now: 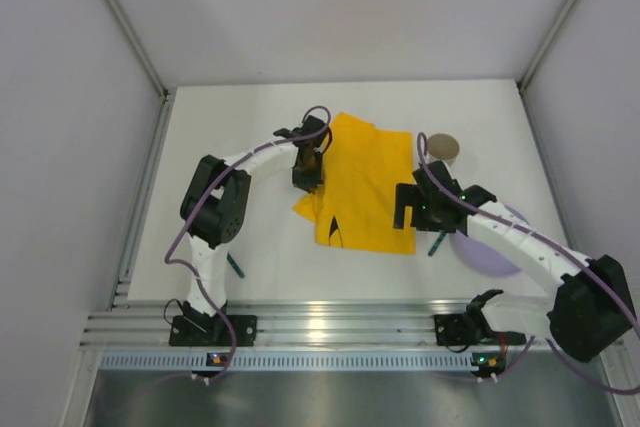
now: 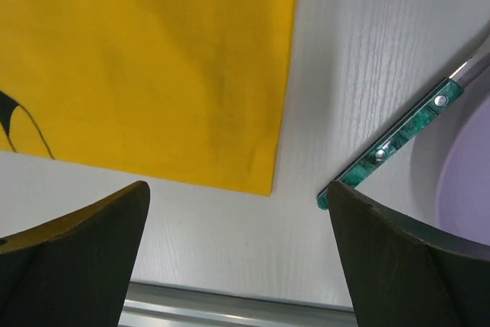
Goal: Set the dinner table for one person
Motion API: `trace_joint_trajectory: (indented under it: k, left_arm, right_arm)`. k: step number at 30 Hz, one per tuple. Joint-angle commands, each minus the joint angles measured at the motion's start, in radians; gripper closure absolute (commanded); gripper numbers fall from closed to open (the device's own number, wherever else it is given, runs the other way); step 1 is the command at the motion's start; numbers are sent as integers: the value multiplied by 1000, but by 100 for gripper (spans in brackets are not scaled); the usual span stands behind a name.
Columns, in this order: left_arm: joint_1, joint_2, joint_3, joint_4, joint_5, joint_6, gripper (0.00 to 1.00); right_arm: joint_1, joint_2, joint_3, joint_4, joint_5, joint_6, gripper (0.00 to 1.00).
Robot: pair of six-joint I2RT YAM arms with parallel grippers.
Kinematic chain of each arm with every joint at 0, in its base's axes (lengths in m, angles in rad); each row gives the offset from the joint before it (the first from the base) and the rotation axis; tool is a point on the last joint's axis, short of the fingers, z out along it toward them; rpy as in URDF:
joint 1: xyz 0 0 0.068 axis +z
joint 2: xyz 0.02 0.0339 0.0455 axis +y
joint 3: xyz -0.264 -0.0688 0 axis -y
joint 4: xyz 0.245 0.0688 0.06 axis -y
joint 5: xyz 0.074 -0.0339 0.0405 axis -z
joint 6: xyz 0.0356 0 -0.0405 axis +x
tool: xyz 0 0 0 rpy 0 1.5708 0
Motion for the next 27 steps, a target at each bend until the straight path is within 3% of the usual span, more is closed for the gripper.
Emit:
trace_joint_trajectory:
  k: [1,5,9,12,14,15,17,19,27]
  left_arm:
    - [4,-3,-24,-7,39,11,100]
    - [5,-39,-65,-10,54,16,100]
    - [5,-60,-96,-13,88,8,100]
    - [5,-77,-113,-15,103,5,100]
    - [5,-92,-122,-16,100,6,100]
    - [5,-97,-125,-22,95,6,100]
    - [12,-105,-133,-26,91,6,100]
    - [27,-120,-142,-35,79,6,100]
    - [220,-269,-262,-67,-7,25,100]
  right_arm:
    - [-36,98,-3,116,-21,26,0]
    - [-44,238,6,188,-81,23,8]
    - [-44,423,35,253,-165,23,37]
    - [-42,508,57,276,-213,28,52]
    - [-44,523,63,280,-221,26,61]
    - [-44,530,66,283,-218,23,73]
    - [-42,533,69,280,-213,18,82]
    - [-44,527,75,262,-193,6,100]
    - [-61,404,92,89,-34,12,100]
